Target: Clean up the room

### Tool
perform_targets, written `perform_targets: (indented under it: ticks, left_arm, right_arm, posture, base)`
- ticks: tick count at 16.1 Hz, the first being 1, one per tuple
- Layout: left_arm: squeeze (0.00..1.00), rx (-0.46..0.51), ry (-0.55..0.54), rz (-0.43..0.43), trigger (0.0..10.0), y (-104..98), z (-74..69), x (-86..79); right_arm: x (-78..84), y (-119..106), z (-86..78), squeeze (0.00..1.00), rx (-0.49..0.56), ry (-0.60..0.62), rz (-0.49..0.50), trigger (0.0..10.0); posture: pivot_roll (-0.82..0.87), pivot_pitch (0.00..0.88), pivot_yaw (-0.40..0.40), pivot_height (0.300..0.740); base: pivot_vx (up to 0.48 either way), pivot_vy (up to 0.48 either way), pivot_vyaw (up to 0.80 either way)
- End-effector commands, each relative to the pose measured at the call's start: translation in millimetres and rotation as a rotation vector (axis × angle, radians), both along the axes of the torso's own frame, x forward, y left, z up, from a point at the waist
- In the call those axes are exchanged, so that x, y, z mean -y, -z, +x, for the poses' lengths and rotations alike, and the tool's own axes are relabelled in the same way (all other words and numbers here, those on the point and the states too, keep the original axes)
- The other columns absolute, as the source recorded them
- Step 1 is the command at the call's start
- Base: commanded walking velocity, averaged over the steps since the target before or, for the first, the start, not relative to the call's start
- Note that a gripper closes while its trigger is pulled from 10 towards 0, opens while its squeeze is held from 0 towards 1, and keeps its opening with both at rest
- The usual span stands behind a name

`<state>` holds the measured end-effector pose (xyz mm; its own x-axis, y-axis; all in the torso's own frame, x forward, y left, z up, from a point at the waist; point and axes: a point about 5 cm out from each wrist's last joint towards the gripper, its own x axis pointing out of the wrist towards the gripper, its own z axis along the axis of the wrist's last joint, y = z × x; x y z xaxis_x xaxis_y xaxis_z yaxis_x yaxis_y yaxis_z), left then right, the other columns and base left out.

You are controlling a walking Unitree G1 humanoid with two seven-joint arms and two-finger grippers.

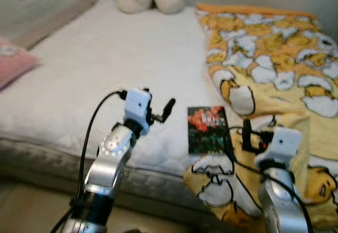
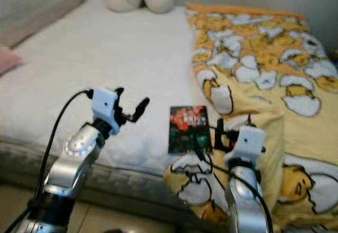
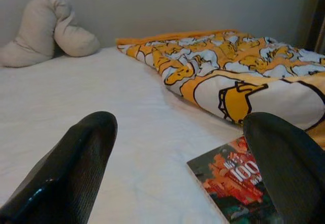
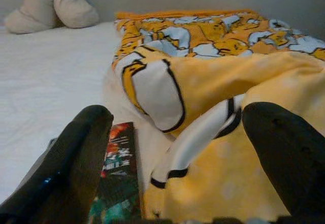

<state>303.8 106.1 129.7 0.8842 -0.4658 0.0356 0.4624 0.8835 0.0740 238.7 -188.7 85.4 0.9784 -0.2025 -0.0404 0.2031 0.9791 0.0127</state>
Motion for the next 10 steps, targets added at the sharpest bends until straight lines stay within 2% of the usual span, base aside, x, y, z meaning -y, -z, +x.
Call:
perform_targets:
  ticks: [1,2,8,9,10]
  left_arm:
    - [0.00,0.009,0.023,0.007,10.0,-3.9,2.7,1.0]
    - [0.00,0.007,0.028,-0.019,10.0,-5.8,3.3,1.3]
    - [0.00,0.007,0.072,0.012,10.0,-5.5,3.8,8.3]
    - [0.00,0.008,0.061,0.030,10.0,-4.9,5.3,7.8]
    - [0.00,0.004,0.048,0.046,10.0,-3.9,6.7,7.1]
  right_arm:
    - [-2.7,-2.0,2.6,0.00,0.005,-0.011,0.004,10.0]
    - [-4.8,-2.7,3.4,0.00,0.005,-0.030,-0.004,10.0]
    - [-3.8,0.8,2.5,0.00,-0.006,-0.022,0.027,10.0]
    - [-3.6,0.4,2.5,0.00,-0.003,-0.018,0.019,10.0]
    - [-2.9,0.0,2.4,0.00,-0.002,-0.011,0.011,10.0]
  posture:
    - [-0.06,0.000,0.014,0.714]
    - [-0.06,0.000,0.014,0.714]
    - [-0.07,0.000,0.019,0.714]
    - [-0.07,0.000,0.019,0.714]
    - [-0.07,0.000,0.018,0.714]
  base:
    - [0.000,0.401,0.00]
    - [0.000,0.480,0.00]
    - [0.000,0.480,-0.75]
    - [0.000,0.000,-0.74]
    - [0.000,0.000,0.00]
